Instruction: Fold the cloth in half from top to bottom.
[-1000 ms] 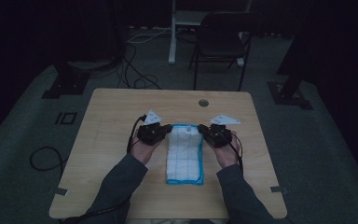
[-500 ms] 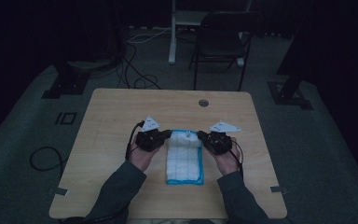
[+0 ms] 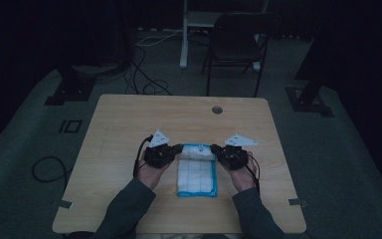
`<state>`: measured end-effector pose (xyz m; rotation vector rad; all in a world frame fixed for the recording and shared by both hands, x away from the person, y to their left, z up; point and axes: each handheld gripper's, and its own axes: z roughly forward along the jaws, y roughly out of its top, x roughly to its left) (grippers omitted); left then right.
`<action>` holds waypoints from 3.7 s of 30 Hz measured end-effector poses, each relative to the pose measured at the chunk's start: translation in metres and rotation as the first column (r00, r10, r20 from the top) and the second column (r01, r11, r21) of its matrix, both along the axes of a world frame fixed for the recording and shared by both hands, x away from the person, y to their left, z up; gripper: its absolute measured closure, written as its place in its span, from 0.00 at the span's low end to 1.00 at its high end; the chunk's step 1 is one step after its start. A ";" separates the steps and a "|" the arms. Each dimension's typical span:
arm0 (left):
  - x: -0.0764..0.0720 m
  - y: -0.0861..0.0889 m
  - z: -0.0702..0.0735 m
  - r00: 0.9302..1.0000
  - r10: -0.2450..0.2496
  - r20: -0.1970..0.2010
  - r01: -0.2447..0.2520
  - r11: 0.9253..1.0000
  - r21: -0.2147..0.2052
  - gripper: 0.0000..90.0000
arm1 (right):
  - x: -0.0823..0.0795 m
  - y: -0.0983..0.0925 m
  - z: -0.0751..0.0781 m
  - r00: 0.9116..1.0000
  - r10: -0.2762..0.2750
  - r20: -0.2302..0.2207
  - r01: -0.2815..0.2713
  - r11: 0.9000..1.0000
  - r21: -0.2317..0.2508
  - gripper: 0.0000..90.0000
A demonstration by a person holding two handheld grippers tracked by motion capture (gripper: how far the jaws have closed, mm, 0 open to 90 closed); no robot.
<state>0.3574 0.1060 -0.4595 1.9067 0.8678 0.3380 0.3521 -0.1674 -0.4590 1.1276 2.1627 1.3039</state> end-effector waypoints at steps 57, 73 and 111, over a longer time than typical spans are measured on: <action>-0.044 0.004 -0.042 0.996 -0.010 -0.089 0.008 1.000 -0.027 0.97 | -0.044 -0.005 -0.040 0.996 0.026 -0.081 -0.021 0.998 0.054 0.95; -0.051 0.002 -0.052 0.994 -0.021 -0.107 0.019 1.000 -0.020 0.97 | -0.049 -0.007 -0.047 0.995 0.022 -0.097 -0.017 0.998 0.056 0.95; -0.065 0.006 -0.077 0.984 -0.026 -0.175 0.026 1.000 -0.001 0.94 | -0.063 -0.005 -0.069 0.984 0.031 -0.174 -0.022 0.998 0.053 0.94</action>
